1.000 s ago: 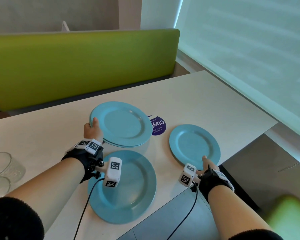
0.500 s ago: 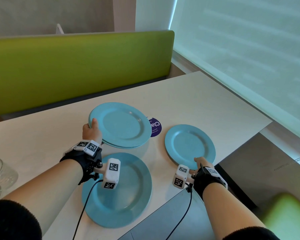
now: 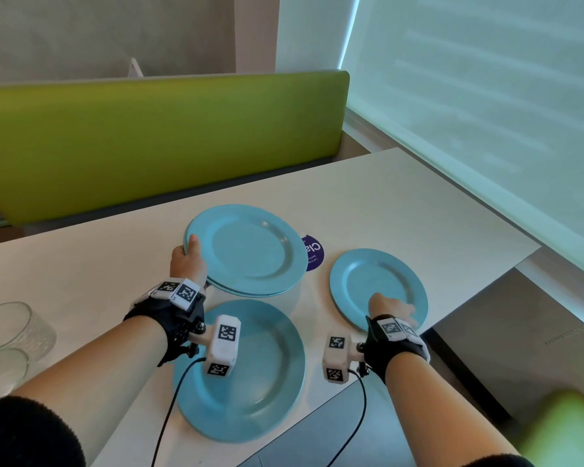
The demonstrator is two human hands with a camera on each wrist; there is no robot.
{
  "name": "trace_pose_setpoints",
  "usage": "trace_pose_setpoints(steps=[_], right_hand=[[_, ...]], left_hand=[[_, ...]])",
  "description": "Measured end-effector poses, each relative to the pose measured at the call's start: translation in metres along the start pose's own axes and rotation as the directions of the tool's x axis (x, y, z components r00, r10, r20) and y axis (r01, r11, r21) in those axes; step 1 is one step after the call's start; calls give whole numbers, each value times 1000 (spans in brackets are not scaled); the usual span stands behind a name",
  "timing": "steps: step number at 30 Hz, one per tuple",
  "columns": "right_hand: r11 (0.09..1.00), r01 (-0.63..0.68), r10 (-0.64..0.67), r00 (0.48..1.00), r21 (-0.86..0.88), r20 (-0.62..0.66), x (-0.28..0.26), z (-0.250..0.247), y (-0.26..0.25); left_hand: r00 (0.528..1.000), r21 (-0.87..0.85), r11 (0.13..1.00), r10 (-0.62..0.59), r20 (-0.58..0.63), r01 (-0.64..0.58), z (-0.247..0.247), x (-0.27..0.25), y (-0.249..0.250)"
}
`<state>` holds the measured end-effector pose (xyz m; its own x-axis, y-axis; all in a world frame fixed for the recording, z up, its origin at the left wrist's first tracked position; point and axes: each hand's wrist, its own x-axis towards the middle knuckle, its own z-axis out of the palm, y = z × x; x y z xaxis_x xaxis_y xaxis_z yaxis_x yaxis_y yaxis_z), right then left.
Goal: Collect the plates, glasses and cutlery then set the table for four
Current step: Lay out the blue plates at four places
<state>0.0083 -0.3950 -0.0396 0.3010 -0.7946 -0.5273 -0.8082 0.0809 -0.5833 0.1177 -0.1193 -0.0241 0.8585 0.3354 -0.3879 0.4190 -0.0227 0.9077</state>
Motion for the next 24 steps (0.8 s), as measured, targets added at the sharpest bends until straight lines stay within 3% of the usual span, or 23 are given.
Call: trace_pose_setpoints(steps=[3, 5, 8, 16, 24], right_hand=[[973, 201, -221, 956, 116, 194, -20, 31, -20], [956, 253, -289, 894, 148, 342, -44, 51, -32], [940, 289, -342, 821, 183, 457, -77, 76, -49], [912, 341, -409, 792, 228, 454, -125, 119, -80], [885, 137, -371, 785, 445, 496, -138, 152, -108]], left_hand=[[1000, 5, 1000, -13, 21, 13, -10, 4, 0], [999, 12, 1000, -18, 43, 17, -17, 6, 1], [998, -7, 1000, -15, 67, 16, -26, 15, 3], [996, -34, 999, -28, 90, 31, -80, 54, 27], [994, -198, 975, -105, -28, 98, -126, 84, 47]])
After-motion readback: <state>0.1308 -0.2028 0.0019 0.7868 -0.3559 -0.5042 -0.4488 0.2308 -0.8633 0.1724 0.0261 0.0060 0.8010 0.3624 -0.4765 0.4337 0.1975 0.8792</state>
